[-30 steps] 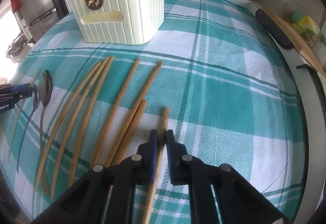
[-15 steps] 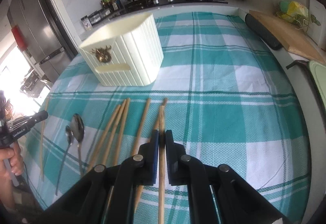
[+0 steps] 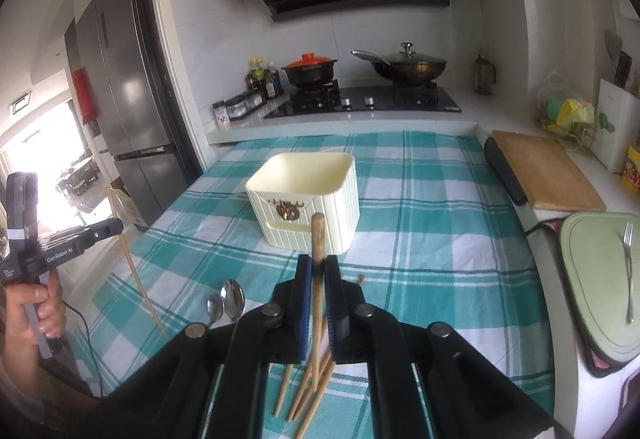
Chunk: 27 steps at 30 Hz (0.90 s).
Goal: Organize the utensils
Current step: 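Lift both held chopsticks and carry them over the cream caddy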
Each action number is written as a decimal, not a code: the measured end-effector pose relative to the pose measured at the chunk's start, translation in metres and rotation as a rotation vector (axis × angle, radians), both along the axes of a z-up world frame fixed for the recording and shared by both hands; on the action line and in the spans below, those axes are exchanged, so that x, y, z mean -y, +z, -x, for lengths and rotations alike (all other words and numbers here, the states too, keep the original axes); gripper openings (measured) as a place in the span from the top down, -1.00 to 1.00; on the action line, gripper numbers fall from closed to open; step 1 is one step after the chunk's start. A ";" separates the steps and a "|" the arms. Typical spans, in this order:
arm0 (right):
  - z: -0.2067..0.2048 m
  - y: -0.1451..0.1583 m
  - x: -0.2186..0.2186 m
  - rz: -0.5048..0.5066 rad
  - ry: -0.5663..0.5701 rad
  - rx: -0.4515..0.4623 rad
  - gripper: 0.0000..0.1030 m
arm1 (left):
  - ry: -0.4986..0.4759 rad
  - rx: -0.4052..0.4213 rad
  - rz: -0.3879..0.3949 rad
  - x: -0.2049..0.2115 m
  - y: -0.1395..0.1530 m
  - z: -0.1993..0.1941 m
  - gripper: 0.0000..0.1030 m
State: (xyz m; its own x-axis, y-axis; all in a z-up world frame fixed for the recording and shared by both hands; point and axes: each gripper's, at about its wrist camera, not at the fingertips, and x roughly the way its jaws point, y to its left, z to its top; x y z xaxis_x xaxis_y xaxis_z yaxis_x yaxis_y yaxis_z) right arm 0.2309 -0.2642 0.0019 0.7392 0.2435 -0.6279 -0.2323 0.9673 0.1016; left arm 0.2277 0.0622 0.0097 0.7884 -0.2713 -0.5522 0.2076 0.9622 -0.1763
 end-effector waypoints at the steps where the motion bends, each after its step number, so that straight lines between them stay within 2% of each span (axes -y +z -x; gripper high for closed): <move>1: 0.000 0.004 -0.002 0.007 0.000 0.018 0.87 | -0.005 0.008 0.003 0.001 0.004 -0.001 0.95; 9: -0.026 0.043 -0.014 -0.013 0.000 0.099 0.87 | -0.025 0.067 0.064 0.001 0.050 -0.033 0.96; 13: -0.054 0.072 -0.022 -0.011 0.006 0.145 0.87 | -0.035 0.089 0.085 0.005 0.077 -0.065 0.96; 18: -0.095 0.103 -0.040 0.009 0.026 0.191 0.87 | -0.028 0.122 0.074 0.018 0.103 -0.112 0.96; 23: -0.141 0.115 -0.057 0.025 0.037 0.223 0.87 | -0.012 0.160 0.047 0.034 0.109 -0.155 0.96; 27: -0.181 0.101 -0.067 0.041 0.052 0.175 0.87 | -0.012 0.127 0.037 0.045 0.093 -0.190 0.96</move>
State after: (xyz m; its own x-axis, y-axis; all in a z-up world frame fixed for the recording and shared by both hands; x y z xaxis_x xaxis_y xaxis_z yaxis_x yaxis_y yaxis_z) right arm 0.4118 -0.1972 0.1024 0.8252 0.2613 -0.5008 -0.2929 0.9560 0.0162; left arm 0.4180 0.0169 0.1022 0.8481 -0.2995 -0.4371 0.2419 0.9528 -0.1835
